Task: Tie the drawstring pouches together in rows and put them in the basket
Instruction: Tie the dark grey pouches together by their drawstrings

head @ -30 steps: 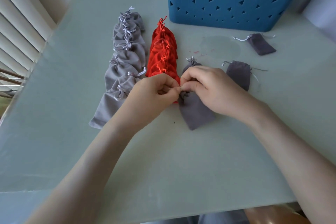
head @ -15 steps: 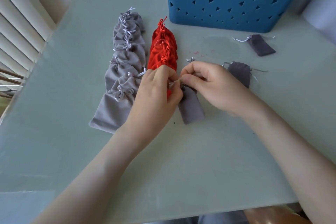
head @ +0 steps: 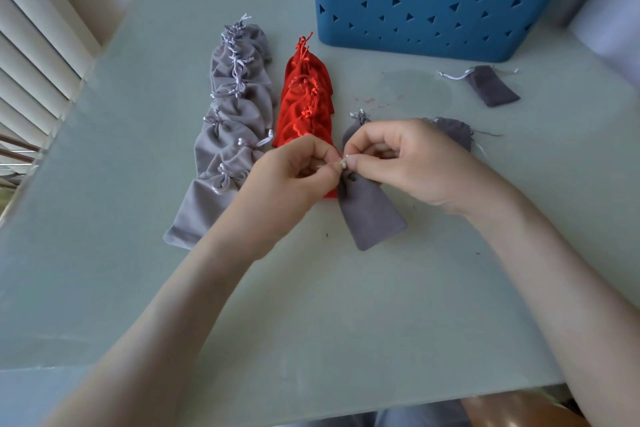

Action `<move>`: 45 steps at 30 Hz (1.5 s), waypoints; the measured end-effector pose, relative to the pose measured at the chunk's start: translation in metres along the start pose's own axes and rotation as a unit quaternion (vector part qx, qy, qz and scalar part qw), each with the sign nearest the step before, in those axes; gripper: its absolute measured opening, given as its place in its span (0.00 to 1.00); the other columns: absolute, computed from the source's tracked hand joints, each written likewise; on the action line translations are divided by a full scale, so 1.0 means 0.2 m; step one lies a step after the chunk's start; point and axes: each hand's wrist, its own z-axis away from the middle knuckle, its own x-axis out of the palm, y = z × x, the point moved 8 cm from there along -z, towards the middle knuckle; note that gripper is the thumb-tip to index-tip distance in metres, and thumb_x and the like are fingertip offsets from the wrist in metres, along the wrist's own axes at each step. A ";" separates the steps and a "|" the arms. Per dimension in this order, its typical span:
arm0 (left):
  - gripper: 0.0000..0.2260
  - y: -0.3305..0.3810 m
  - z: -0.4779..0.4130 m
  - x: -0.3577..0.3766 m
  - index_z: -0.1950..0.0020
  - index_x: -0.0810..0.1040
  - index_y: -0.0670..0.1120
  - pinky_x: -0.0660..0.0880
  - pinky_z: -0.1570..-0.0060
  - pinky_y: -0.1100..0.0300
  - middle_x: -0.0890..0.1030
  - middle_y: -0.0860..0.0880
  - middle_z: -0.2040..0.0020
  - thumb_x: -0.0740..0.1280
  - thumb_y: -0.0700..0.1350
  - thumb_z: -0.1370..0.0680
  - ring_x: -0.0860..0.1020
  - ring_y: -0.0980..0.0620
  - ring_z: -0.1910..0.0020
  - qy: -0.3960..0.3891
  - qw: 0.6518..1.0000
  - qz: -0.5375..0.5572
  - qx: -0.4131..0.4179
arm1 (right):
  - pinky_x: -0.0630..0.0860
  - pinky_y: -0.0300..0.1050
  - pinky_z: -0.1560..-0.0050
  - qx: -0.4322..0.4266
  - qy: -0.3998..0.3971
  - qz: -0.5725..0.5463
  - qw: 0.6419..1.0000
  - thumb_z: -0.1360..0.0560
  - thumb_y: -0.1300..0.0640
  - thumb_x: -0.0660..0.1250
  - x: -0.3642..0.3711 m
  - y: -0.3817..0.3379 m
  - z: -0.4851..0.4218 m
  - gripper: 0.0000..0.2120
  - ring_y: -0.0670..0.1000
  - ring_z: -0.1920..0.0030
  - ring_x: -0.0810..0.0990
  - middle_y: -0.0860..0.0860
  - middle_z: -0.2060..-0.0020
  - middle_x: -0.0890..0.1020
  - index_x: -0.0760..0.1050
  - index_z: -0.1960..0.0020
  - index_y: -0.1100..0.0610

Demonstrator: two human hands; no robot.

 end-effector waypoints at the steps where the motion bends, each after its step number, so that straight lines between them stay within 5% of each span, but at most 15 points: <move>1: 0.03 0.00 0.00 -0.01 0.60 0.77 0.46 0.71 0.56 0.57 0.77 0.48 0.65 0.66 0.45 0.29 0.74 0.53 0.63 0.006 1.000 -0.015 -0.005 | 0.74 0.39 0.53 0.004 0.009 0.013 1.000 0.26 0.60 0.69 0.00 0.00 0.00 0.07 0.41 0.61 0.78 0.46 0.64 0.83 0.78 0.61 0.51; 7: 0.04 0.05 0.02 -0.03 0.59 0.76 0.48 0.67 0.65 0.69 0.77 0.53 0.66 0.67 0.39 0.27 0.72 0.59 0.68 0.099 0.960 -0.252 0.065 | 0.76 0.41 0.53 0.015 0.041 0.050 0.998 0.27 0.58 0.71 -0.01 0.01 -0.01 0.05 0.43 0.62 0.80 0.46 0.66 0.83 0.79 0.61 0.52; 13: 0.02 0.11 0.04 -0.03 0.58 0.74 0.40 0.59 0.61 0.67 0.76 0.50 0.62 0.63 0.39 0.27 0.66 0.55 0.61 0.174 0.894 -0.362 0.197 | 0.75 0.37 0.57 0.012 0.018 -0.043 0.999 0.21 0.62 0.63 0.02 0.01 -0.01 0.10 0.44 0.64 0.78 0.48 0.66 0.81 0.79 0.57 0.53; 26: 0.05 0.23 0.12 0.04 0.57 0.74 0.37 0.64 0.59 0.55 0.76 0.41 0.62 0.62 0.38 0.23 0.65 0.48 0.60 0.169 0.839 -0.410 0.317 | 0.71 0.34 0.64 -0.011 -0.013 -0.154 0.988 0.25 0.68 0.66 0.01 0.00 -0.02 0.07 0.45 0.67 0.75 0.53 0.66 0.81 0.79 0.56 0.58; 34: 0.06 0.22 0.13 0.02 0.56 0.75 0.37 0.64 0.57 0.58 0.77 0.42 0.62 0.62 0.39 0.23 0.67 0.49 0.60 0.188 0.839 -0.401 0.315 | 0.73 0.35 0.61 -0.059 0.020 -0.067 0.996 0.24 0.65 0.66 -0.01 -0.03 -0.02 0.12 0.41 0.67 0.76 0.43 0.68 0.82 0.78 0.58 0.49; 39: 0.09 0.20 0.11 0.00 0.55 0.76 0.37 0.63 0.57 0.60 0.78 0.43 0.62 0.61 0.41 0.22 0.67 0.49 0.60 0.199 0.841 -0.406 0.297 | 0.69 0.27 0.62 -0.079 0.025 -0.029 0.996 0.23 0.66 0.64 0.01 -0.07 0.00 0.12 0.35 0.69 0.76 0.39 0.69 0.80 0.75 0.57 0.49; 45: 0.08 0.19 0.11 0.00 0.55 0.76 0.37 0.64 0.57 0.59 0.78 0.43 0.62 0.61 0.41 0.22 0.67 0.49 0.60 0.211 0.835 -0.413 0.295 | 0.67 0.31 0.65 -0.127 0.060 0.054 0.989 0.22 0.60 0.64 0.01 -0.09 0.01 0.14 0.40 0.69 0.73 0.34 0.70 0.76 0.69 0.58 0.42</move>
